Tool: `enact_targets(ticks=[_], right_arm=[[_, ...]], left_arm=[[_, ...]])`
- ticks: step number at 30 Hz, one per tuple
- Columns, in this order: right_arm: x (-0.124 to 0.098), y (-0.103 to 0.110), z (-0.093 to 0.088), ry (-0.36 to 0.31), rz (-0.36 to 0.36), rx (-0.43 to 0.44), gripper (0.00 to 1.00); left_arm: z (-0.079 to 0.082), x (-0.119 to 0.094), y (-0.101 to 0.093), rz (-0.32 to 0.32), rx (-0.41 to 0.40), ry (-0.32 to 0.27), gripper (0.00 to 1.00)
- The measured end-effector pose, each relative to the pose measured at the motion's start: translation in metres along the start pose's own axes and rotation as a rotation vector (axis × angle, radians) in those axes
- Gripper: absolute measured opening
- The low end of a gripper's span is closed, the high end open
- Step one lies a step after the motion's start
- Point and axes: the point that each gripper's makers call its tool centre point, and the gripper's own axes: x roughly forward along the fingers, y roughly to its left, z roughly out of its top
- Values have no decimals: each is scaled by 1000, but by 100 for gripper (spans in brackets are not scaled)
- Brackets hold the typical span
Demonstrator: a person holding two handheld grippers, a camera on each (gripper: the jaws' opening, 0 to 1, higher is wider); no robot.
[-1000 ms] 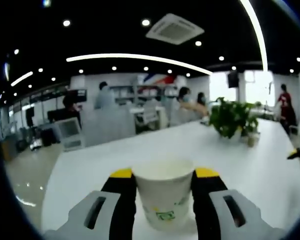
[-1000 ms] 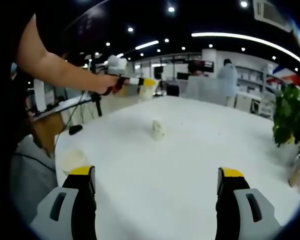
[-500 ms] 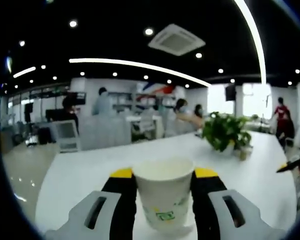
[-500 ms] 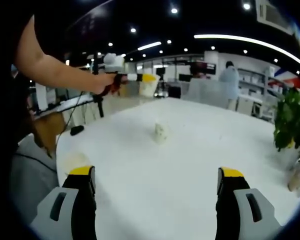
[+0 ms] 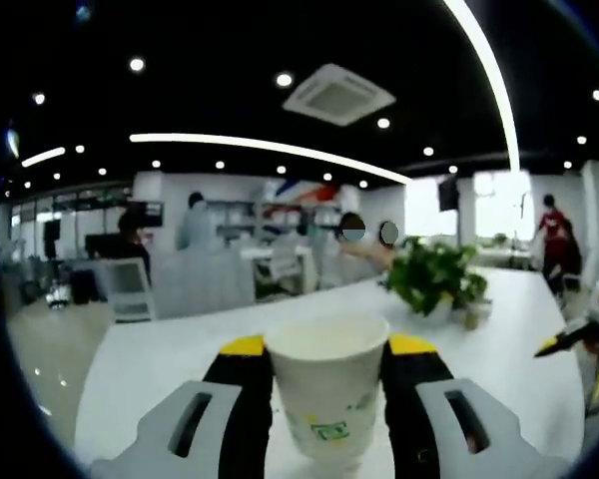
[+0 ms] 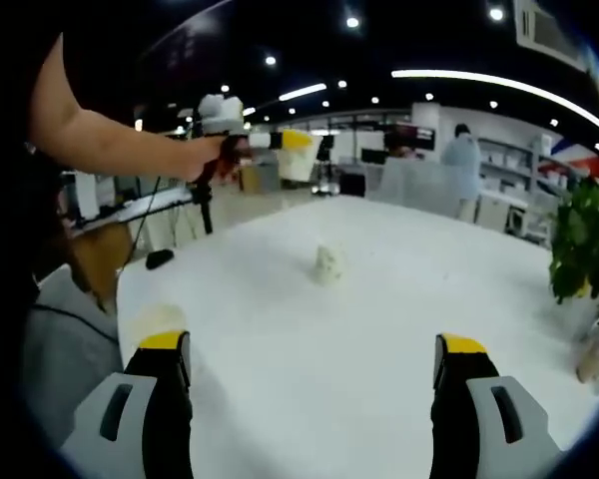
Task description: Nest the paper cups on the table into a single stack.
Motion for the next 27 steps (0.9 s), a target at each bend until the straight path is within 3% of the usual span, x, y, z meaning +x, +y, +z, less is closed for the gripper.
enact_targets(ticks=[27], right_arm=[[-10,6,-7,-3,6,-2,100]], left_arm=[[13,-39,-71,-98,-8,-23,40]])
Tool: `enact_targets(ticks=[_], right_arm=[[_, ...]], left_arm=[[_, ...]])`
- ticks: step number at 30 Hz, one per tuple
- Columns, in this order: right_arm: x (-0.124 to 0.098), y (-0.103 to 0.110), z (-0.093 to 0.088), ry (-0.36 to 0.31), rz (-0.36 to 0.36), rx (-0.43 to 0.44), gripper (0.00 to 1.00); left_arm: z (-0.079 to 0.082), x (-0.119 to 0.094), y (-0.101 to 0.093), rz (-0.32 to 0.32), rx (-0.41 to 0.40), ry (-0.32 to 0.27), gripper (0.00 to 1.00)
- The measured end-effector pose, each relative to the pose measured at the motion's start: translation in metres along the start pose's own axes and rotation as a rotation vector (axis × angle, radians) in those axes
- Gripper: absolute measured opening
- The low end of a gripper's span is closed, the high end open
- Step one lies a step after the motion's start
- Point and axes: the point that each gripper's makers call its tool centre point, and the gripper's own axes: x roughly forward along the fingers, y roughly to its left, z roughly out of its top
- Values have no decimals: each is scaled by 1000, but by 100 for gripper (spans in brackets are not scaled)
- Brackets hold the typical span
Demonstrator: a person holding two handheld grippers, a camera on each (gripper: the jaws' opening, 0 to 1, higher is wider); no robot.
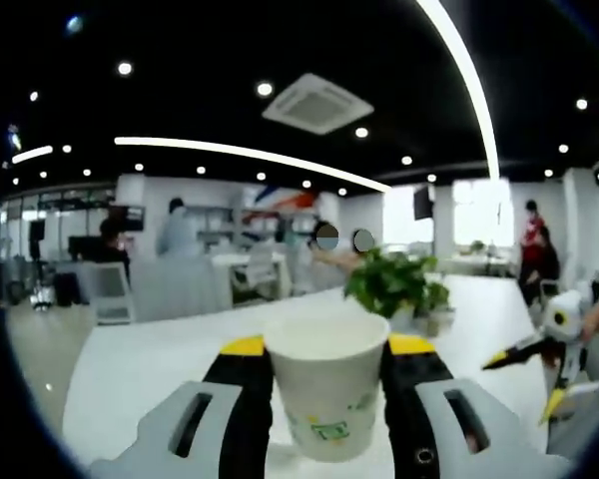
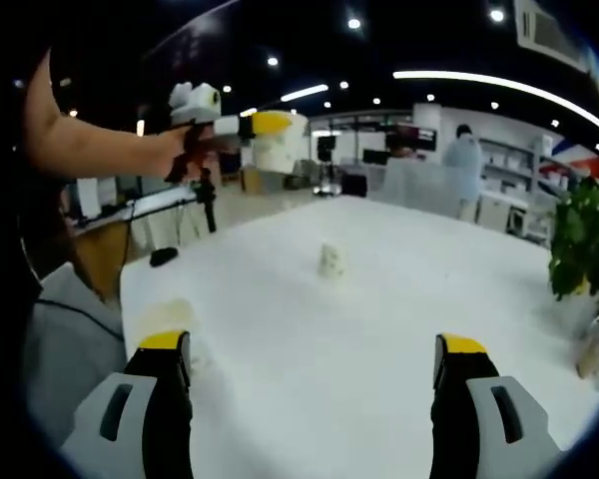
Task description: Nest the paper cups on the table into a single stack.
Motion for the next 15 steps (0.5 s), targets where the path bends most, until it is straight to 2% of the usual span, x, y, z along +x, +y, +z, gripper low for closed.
enact_targets(ticks=[10,15], right_arm=[[-2,4,2,-18,2,3,100],[-6,8,-1,-19,5,6,100]], left_arm=[[2,-17,-30,-43,64,16,40],[3,-23,-40,-50,49,6,40]])
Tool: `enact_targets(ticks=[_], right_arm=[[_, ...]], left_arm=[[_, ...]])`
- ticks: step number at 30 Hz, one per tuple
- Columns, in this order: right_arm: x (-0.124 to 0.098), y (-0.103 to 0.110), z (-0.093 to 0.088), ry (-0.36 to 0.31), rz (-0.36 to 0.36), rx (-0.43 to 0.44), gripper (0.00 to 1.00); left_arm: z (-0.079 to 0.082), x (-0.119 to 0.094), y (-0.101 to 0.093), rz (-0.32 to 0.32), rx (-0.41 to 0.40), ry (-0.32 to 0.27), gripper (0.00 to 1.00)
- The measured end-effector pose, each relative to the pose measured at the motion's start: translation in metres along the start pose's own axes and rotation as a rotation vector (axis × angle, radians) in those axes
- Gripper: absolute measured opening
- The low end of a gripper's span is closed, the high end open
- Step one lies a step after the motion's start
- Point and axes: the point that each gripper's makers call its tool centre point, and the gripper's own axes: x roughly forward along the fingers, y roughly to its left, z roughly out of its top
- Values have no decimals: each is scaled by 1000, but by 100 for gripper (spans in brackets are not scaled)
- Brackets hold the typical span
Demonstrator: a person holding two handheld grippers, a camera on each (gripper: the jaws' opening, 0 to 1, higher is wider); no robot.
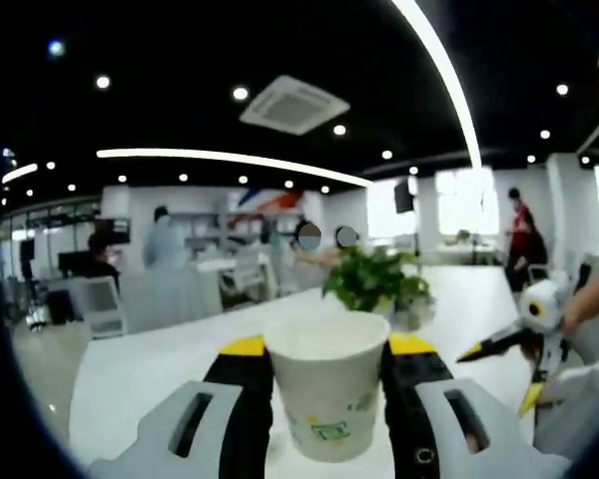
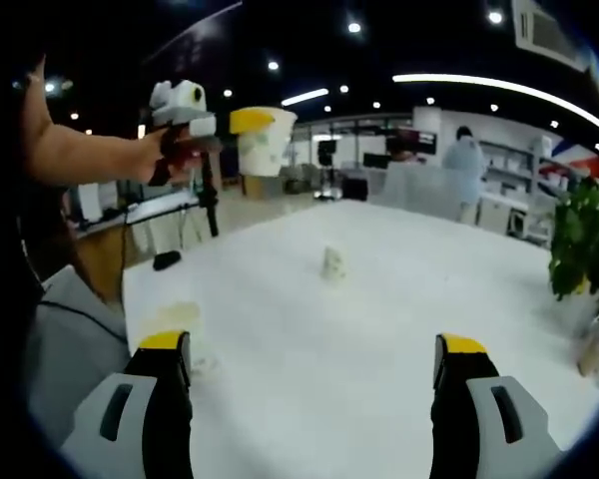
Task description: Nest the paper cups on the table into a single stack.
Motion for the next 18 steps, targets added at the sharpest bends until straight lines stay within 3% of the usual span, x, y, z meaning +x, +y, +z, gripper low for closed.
enact_targets(ticks=[18], right_arm=[[-12,0,-2,-2,-6,10,100]], left_arm=[[9,-27,-37,11,-46,-64,40]])
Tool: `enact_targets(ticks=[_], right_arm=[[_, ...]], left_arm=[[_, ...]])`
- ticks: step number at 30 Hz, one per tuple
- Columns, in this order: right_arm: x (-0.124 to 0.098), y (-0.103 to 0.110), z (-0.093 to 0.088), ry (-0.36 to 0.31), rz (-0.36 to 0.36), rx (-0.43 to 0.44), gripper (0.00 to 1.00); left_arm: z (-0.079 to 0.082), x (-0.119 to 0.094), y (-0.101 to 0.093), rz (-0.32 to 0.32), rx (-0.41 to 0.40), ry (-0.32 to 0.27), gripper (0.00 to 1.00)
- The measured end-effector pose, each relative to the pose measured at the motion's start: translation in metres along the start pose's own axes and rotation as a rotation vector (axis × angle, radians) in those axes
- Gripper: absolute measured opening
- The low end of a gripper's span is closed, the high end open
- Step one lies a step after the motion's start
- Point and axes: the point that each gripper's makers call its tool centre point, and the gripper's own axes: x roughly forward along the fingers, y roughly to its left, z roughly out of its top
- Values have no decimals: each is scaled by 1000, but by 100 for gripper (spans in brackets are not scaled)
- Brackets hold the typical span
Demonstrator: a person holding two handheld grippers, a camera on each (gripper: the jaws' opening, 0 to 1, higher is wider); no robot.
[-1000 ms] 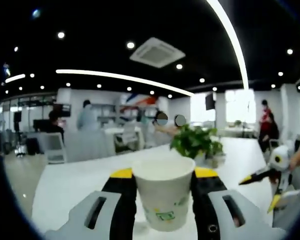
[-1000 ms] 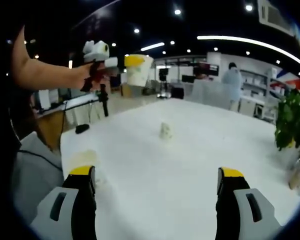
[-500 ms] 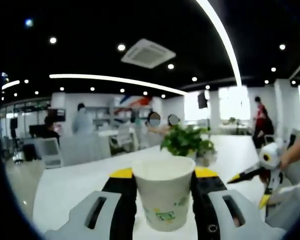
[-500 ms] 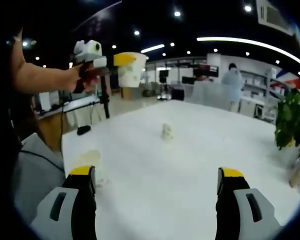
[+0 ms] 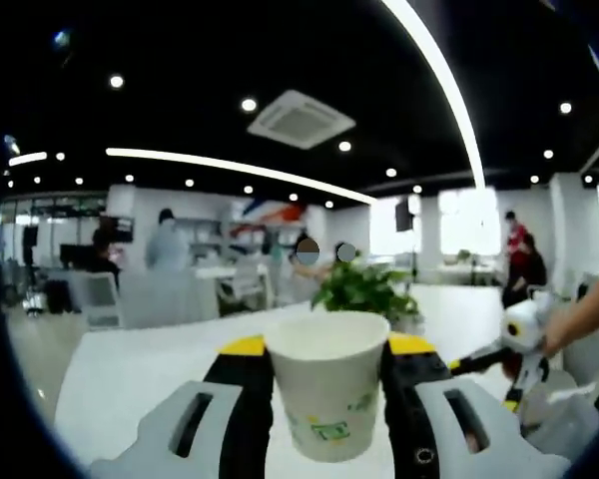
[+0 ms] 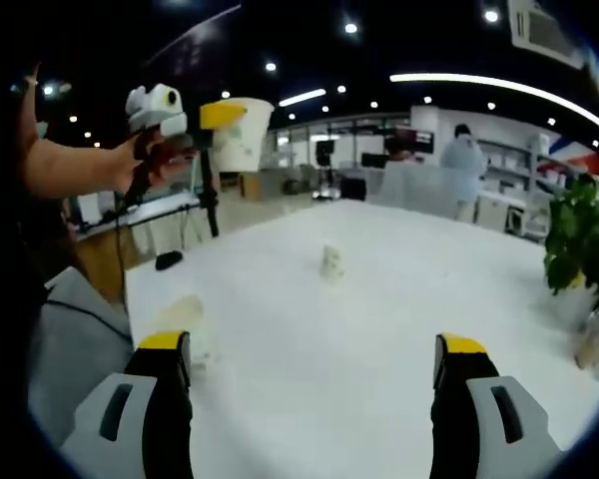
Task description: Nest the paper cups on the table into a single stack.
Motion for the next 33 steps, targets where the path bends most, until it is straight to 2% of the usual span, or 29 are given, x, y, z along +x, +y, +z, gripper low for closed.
enact_targets(ticks=[7,11,15,16,17,25,33], right_arm=[[0,3,0,-1,5,-3,100],[0,3,0,-2,6,-2,100],[1,4,0,-1,9,-4,100],[1,4,1,-3,9,-4,100],[1,5,2,-5,10,-3,100],[2,10,0,-4,20,-2,100],[3,11,-1,0,28,-2,100]], left_arm=[[-6,-12,-20,-11,-27,-12,41],[-13,-16,-35,-43,15,8,41],[-8,-21,-42,-65,-18,-17,41],[0,-23,-47,-83,-51,-59,42],[2,-25,-47,-84,-55,-71,42],[-1,-38,-60,-100,-74,-65,41],[-4,-48,-68,-91,-42,-56,41]])
